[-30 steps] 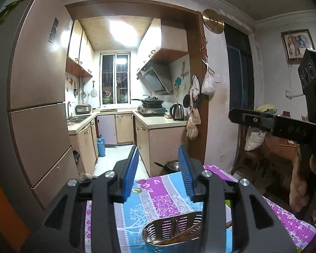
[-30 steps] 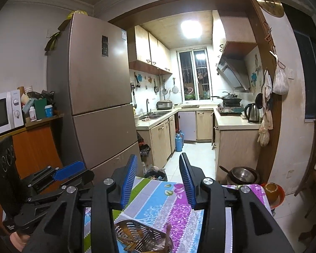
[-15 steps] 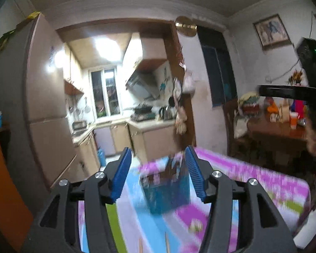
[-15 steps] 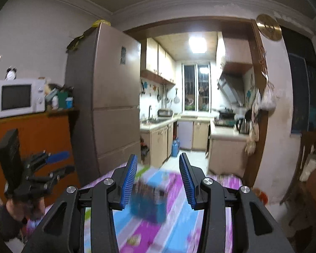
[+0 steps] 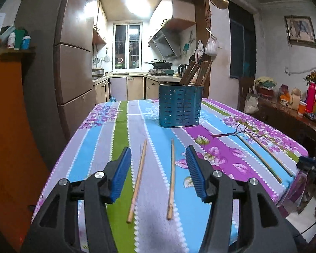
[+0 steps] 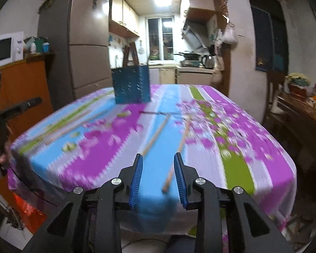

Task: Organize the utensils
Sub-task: 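Open both tools and withdraw them back over the remaining chopsticks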

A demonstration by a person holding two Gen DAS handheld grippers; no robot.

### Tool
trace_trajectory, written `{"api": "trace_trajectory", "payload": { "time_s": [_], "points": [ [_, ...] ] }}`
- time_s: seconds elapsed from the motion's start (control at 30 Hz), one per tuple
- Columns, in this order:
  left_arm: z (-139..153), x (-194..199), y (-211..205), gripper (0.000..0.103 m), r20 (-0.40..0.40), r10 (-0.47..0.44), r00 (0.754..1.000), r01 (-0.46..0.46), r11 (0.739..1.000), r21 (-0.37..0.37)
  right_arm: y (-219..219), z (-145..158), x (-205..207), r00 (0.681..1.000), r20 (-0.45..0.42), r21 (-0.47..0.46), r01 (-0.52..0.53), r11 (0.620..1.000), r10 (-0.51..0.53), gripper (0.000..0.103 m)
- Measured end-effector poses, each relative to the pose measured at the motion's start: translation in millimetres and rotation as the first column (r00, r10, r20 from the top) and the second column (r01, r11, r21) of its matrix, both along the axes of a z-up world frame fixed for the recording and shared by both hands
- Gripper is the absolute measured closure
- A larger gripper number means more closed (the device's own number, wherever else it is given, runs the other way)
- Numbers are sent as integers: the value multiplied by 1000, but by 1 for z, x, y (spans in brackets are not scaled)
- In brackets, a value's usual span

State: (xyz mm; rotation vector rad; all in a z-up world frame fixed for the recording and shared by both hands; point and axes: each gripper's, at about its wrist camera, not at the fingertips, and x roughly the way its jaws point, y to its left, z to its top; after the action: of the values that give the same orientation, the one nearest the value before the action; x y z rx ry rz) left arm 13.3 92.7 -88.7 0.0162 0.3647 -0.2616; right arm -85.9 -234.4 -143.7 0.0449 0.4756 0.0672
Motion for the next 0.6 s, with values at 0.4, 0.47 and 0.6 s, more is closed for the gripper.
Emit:
{"api": "trace_trajectory", "payload": {
  "time_s": [0.4, 0.47, 0.6],
  "points": [
    [-50, -9, 45, 51, -63, 136, 989, -134, 991, 27, -2, -29, 12, 998, 21, -21, 54, 998, -54, 81],
    [-57, -9, 47, 51, -75, 127, 989, -125, 992, 32, 0, -29, 12, 998, 30, -33, 57, 998, -56, 82],
    [-69, -1, 47, 51, -111, 97, 989, -91, 994, 56, 3, -30, 12, 997, 43, -47, 62, 997, -60, 85]
  ]
}}
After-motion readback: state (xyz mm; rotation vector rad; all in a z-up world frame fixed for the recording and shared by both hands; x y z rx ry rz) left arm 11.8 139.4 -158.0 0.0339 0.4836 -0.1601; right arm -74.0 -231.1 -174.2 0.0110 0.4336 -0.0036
